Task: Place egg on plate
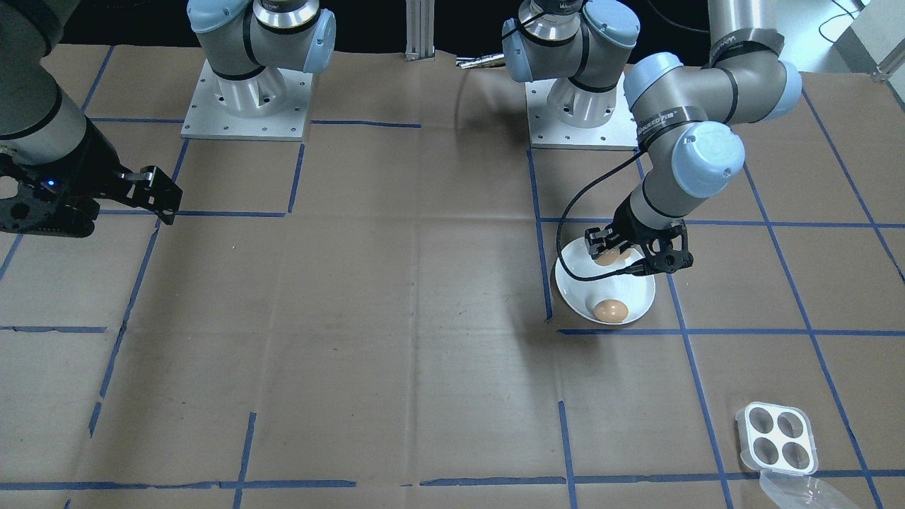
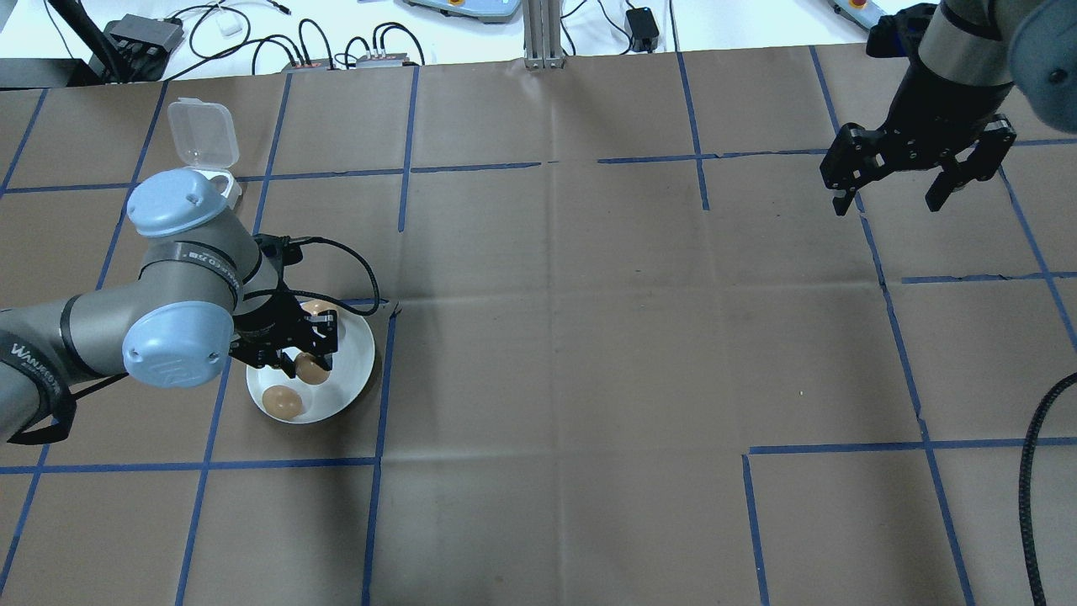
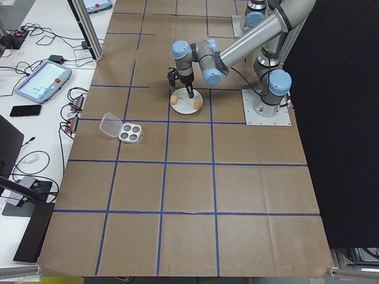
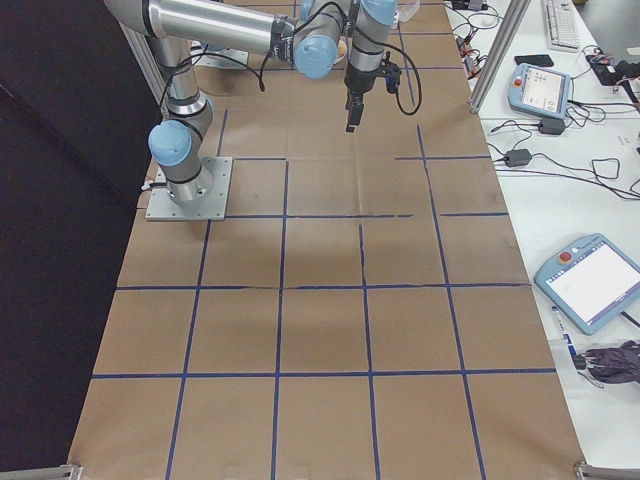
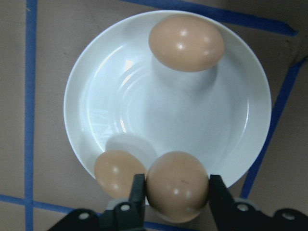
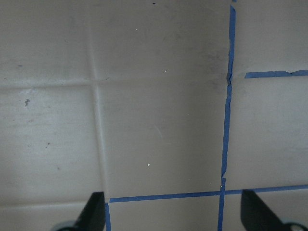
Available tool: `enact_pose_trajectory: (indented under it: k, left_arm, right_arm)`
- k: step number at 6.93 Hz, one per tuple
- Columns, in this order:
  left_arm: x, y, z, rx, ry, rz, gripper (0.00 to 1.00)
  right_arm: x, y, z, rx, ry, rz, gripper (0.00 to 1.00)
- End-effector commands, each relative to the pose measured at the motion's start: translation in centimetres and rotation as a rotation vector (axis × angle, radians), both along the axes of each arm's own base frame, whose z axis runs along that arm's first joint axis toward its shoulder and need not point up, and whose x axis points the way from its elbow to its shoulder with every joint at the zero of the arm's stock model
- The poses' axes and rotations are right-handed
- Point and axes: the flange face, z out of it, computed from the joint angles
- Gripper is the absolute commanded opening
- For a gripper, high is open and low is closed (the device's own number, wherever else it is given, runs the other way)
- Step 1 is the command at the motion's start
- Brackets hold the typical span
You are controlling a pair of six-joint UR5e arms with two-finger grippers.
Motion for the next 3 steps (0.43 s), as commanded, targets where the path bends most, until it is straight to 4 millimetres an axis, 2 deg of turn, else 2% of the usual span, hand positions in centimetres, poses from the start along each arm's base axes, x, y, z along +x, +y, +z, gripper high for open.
enact_pose_trajectory:
  k: [1,2,3]
  left_arm:
    - [-0.9,0.1,-0.6,-0.005,-0.006,-0.021,0.61]
    - [-1.0,0.0,0.8,-0.036,-0.014,-0.029,0.99]
    - [-0.9,-0.2,2.2,-0.07,-0.024,-0.032,1.0]
  right_arm:
    - [0.0,0.0,0.0,0.0,0.0,0.0,1.0]
    - [0.0,0.0,0.0,0.0,0.0,0.0,1.0]
    - [0.0,0.0,0.0,0.0,0.0,0.0,1.0]
